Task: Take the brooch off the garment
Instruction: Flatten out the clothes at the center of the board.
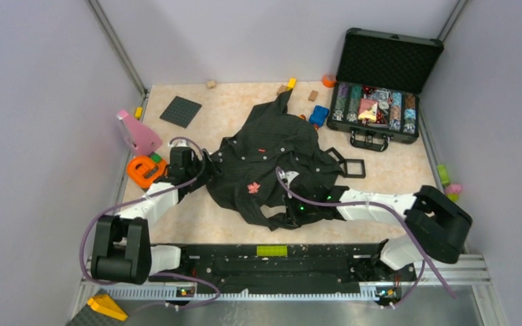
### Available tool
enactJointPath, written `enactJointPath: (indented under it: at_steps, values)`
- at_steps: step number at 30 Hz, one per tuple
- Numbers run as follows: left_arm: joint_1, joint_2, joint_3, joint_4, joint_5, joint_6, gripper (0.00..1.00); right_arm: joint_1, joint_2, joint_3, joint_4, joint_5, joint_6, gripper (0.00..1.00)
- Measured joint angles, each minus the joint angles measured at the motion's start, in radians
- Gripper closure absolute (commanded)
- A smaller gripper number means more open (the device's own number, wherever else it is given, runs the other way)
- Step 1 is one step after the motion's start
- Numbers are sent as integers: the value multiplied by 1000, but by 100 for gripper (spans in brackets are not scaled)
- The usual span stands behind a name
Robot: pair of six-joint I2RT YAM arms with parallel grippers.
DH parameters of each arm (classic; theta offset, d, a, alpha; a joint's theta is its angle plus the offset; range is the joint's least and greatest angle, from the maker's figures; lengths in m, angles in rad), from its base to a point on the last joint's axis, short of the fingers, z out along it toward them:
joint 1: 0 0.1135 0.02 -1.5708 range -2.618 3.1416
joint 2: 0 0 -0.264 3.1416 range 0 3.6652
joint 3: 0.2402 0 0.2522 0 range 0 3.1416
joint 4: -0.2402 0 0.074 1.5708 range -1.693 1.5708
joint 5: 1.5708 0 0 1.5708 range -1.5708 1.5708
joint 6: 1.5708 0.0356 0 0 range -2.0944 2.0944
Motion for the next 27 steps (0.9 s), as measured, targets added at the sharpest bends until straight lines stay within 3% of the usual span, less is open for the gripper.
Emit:
enactJointPath:
  at_steps: [4,6,8,11,12,17,23,27]
  values:
    - [4,48,21,3,14,6,19,5,-76,-14,-61,-56,18,90]
    - [4,37,23,3,29,21,20,24,-78,-1,-97,-100,15,75]
    - [0,2,23,-3,54,46,19,50,-79,27,-142,-143,6,52]
    - [-51,-105,24,-45,36,94,15,59,-88,82,-180,-149,4,32]
    - [-88,-151,25,-62,21,113,14,55,-93,106,-193,-134,4,29]
    - [-230,-296,58,-124,6,167,8,33,-82,233,-184,16,26,26]
    - [-233,-188,60,-123,47,182,2,50,97,370,-109,186,97,30]
    - [-233,-150,24,-96,48,173,2,74,225,423,-64,225,140,40]
